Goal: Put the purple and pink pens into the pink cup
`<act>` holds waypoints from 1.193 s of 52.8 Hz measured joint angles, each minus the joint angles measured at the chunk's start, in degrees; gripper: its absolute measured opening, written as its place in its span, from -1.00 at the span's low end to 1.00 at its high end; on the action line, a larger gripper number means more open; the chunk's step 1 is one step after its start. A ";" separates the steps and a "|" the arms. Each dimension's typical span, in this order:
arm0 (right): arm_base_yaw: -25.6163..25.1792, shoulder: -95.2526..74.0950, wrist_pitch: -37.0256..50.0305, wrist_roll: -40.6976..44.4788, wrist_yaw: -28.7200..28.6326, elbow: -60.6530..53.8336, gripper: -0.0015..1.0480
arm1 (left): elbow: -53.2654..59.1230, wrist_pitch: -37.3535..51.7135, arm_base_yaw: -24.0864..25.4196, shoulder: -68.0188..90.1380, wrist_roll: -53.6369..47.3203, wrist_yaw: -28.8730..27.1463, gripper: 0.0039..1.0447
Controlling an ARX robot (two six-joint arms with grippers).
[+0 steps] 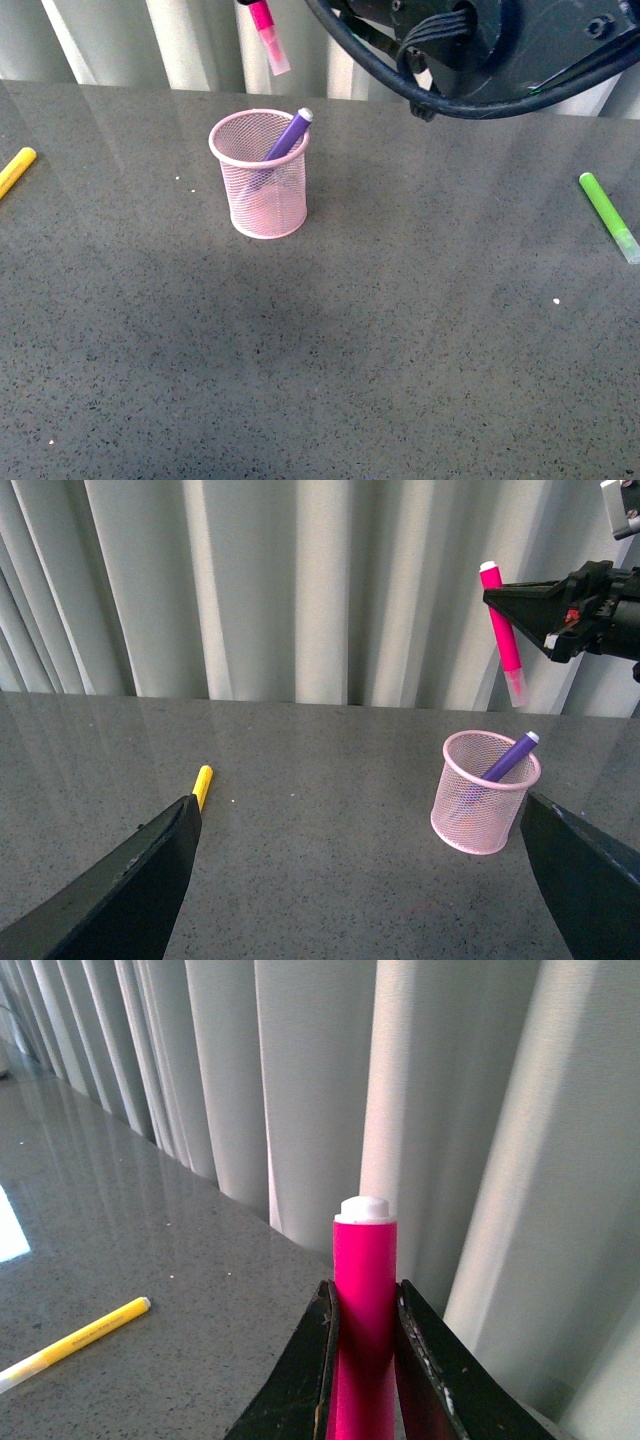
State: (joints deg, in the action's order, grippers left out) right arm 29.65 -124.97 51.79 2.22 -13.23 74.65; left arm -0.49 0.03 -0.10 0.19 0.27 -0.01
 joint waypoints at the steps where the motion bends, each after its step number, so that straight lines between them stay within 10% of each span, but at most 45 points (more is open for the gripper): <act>1: 0.22 -0.22 0.00 -0.07 0.00 0.24 -0.78 | 0.00 0.00 0.00 0.00 0.00 0.00 0.88; 46: 2.38 -5.22 1.36 -2.47 1.40 1.27 -0.78 | 0.00 0.00 0.00 0.00 0.00 0.00 0.88; 63: 1.95 -4.35 0.39 -3.89 1.88 -0.44 0.59 | 0.00 0.00 0.00 0.00 0.00 0.00 0.88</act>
State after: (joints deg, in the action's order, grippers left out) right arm 31.59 -129.32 52.18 -1.67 -11.35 74.22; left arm -0.49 0.03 -0.10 0.19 0.27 -0.01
